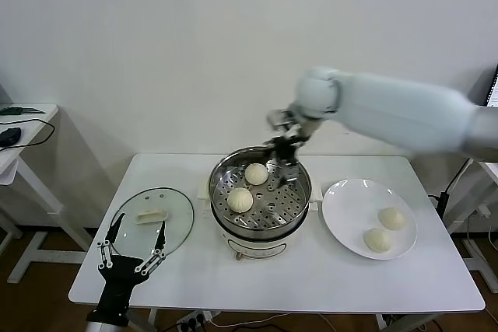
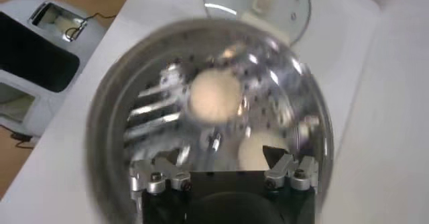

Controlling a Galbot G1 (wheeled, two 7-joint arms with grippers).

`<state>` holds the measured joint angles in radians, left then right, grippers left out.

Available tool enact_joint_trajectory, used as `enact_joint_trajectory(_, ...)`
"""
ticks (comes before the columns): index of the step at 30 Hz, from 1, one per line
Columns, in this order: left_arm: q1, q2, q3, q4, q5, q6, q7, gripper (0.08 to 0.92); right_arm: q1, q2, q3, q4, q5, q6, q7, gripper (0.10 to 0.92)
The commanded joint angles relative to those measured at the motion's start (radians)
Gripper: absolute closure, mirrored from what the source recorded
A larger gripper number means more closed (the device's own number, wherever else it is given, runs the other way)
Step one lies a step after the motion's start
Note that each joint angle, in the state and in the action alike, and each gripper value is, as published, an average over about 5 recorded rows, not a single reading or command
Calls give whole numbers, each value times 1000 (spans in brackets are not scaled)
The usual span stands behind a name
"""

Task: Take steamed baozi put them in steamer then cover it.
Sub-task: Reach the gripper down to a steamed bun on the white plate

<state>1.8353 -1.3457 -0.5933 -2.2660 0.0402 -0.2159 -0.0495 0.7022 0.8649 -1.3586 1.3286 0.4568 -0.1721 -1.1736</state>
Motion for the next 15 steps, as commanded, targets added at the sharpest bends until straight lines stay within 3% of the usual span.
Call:
enact_joint_trajectory(1, 1, 0, 2, 0, 4, -1, 1, 177, -1, -348, 33, 37, -130, 91, -105, 203)
enact_joint_trajectory(8, 12, -7, 11, -7, 19, -6, 2, 177, -232, -471, 69, 2, -305, 151, -66, 203)
enact_joint_trajectory(15, 24, -11, 9, -10, 29, -7, 2, 177, -499, -467, 266, -53, -411, 162, -24, 203)
